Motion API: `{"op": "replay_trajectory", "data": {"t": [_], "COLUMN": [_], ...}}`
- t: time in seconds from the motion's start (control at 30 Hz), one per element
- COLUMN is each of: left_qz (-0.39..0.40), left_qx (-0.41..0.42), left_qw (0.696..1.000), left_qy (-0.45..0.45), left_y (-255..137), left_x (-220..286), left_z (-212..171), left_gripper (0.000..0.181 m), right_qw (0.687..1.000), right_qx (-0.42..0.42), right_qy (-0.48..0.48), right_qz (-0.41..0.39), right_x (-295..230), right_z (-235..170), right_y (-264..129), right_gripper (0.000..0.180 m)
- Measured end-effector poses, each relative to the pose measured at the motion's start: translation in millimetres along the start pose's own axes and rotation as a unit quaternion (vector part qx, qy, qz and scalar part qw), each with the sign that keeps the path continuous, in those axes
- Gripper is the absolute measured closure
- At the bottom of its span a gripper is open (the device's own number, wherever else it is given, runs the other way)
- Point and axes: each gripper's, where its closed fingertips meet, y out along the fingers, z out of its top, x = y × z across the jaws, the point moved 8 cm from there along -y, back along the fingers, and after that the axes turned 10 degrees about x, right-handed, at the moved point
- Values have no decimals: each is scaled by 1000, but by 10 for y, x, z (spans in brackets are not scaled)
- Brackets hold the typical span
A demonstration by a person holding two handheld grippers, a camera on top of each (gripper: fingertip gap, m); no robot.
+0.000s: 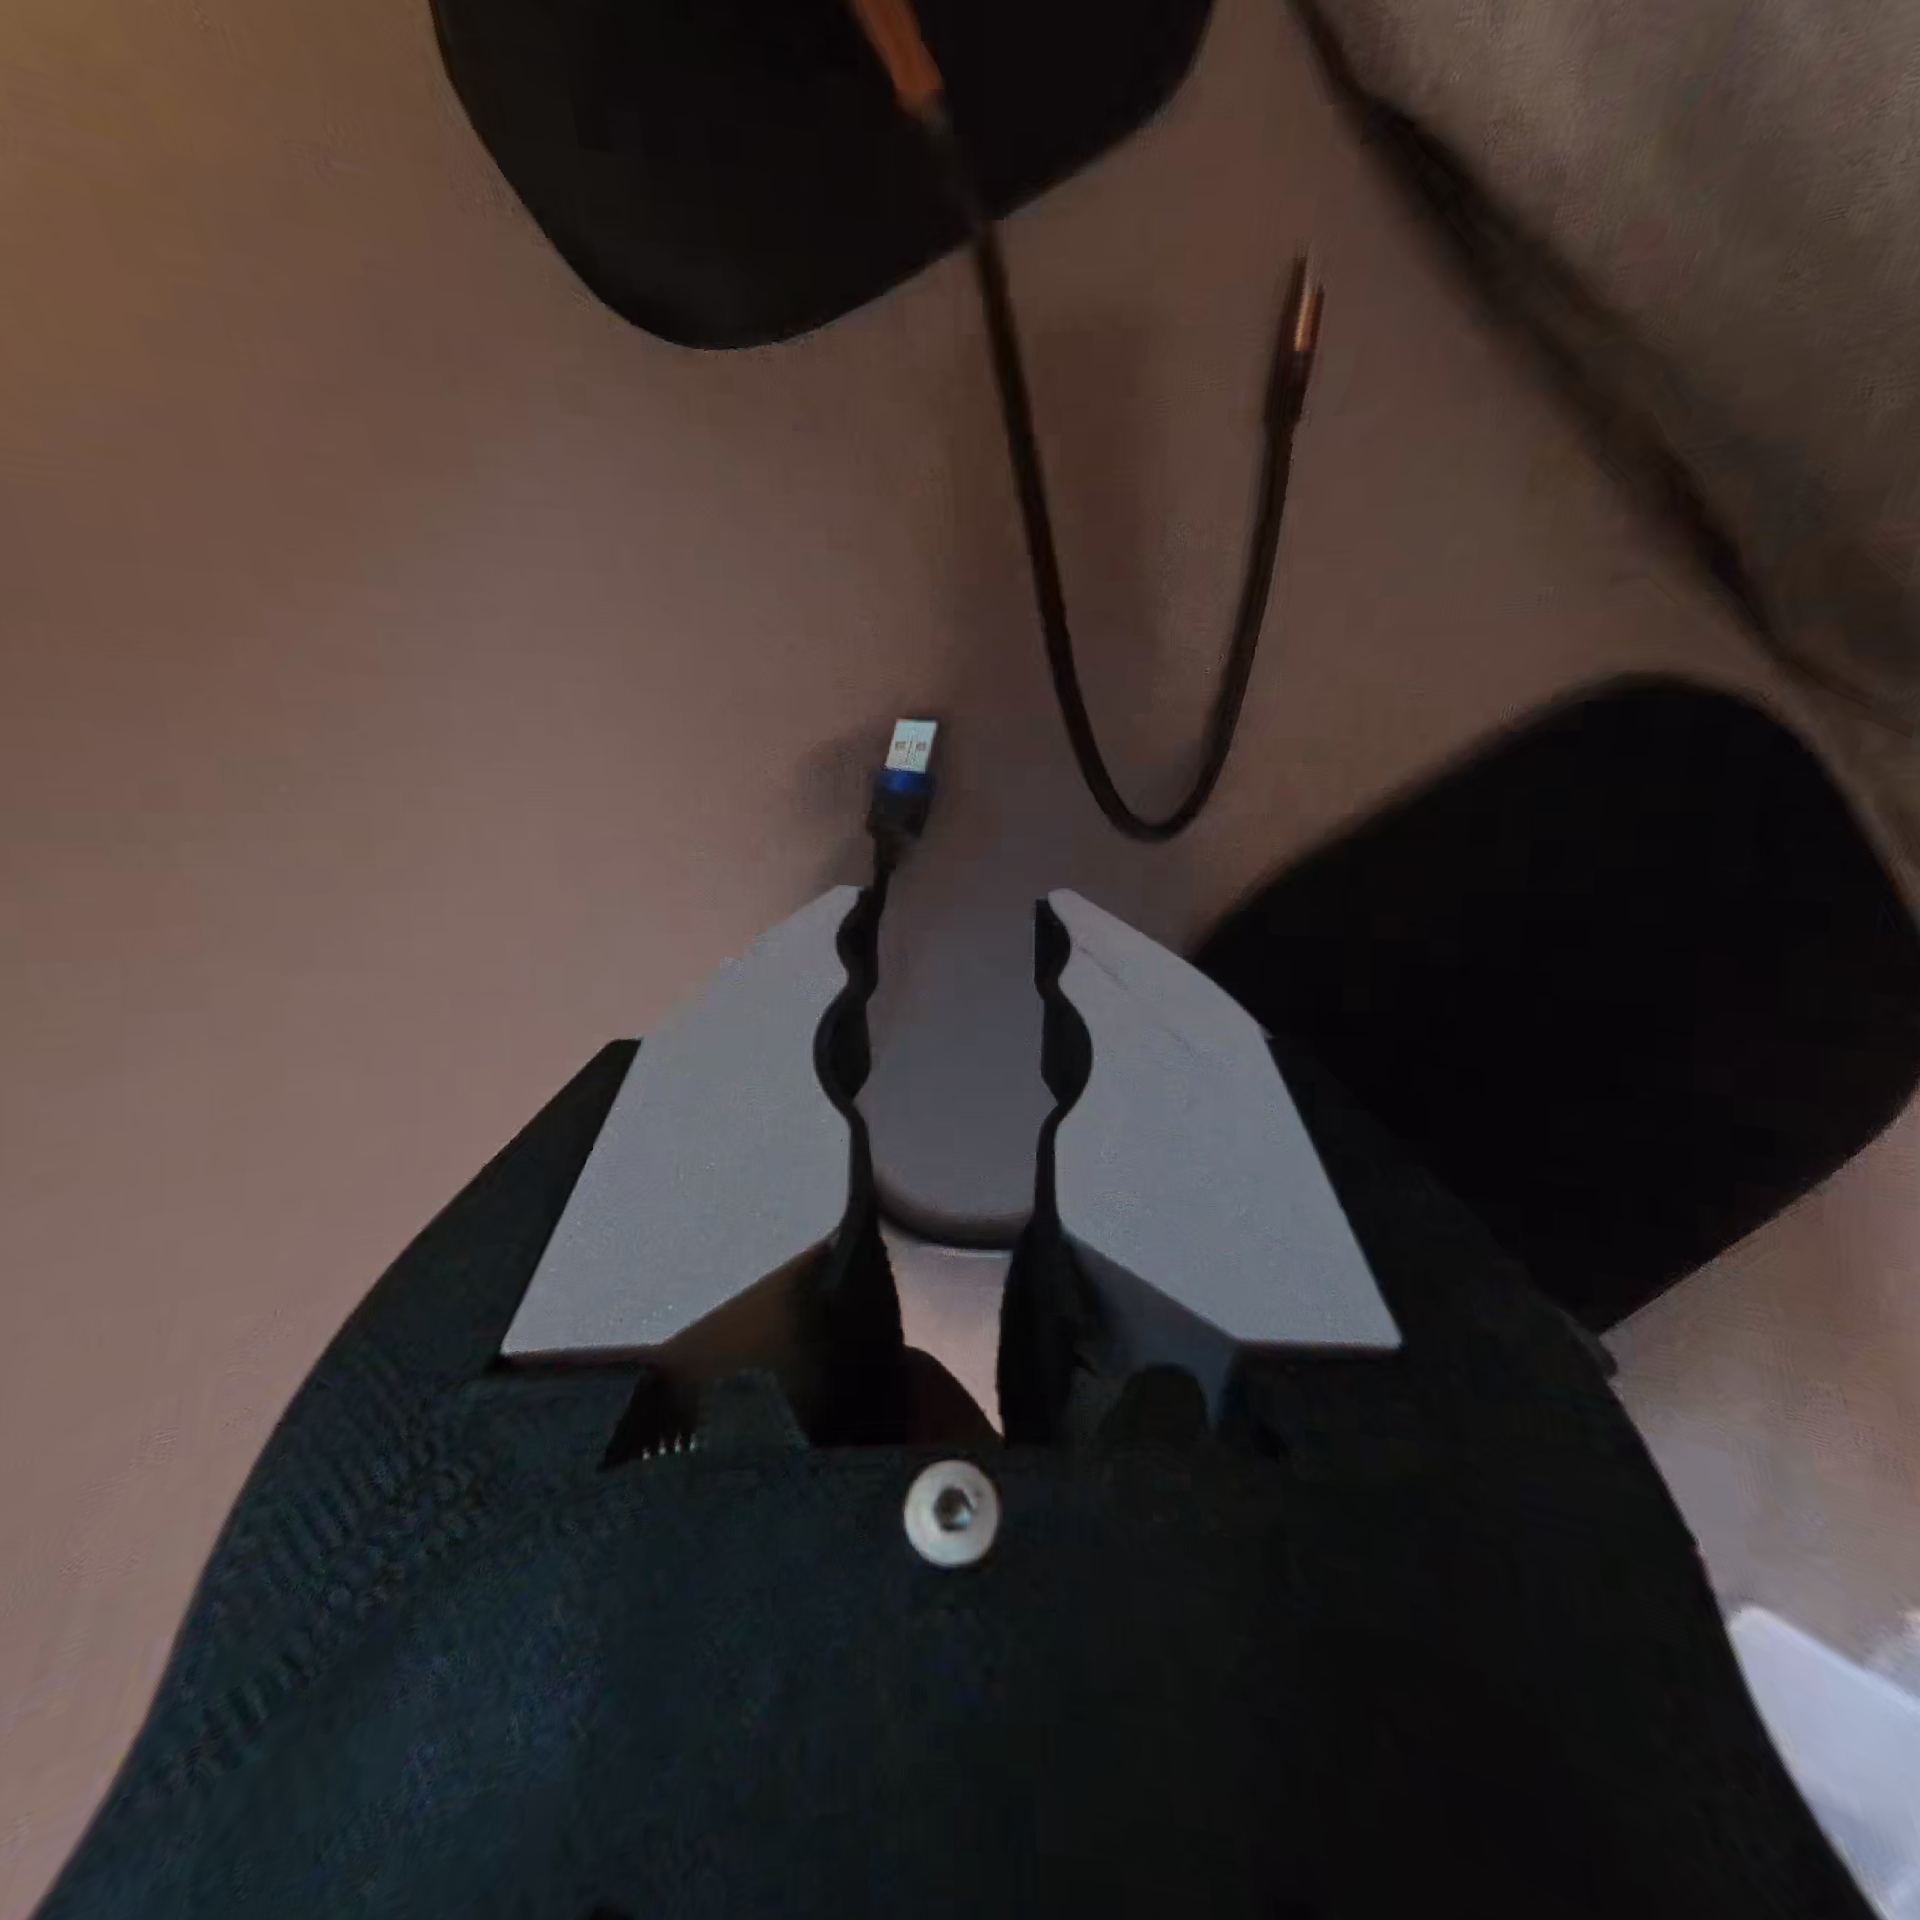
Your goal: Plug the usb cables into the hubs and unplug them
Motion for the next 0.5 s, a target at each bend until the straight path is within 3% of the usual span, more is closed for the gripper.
{"op": "replay_trajectory", "data": {"t": [0.07, 0.43, 0.5], "left_qz": [-24, 7, 19], "left_qx": [-19, -79, -70], "left_qw": [999, 994, 994], "left_qy": [-32, 70, 85], "left_y": [129, 470, 495], "left_x": [-72, -158, -123], "left_z": [-24, -100, -117], "left_gripper": [152, 156, 165], "right_qw": [1000, 1000, 1000], "right_qx": [-7, 8, 9], "right_qy": [-2, 6, 8], "right_qz": [0, 7, 10], "right_x": [0, 11, 14], "right_z": [-4, 4, 7], "right_y": [16, -16, -19], "right_gripper": [167, 167, 167]}}
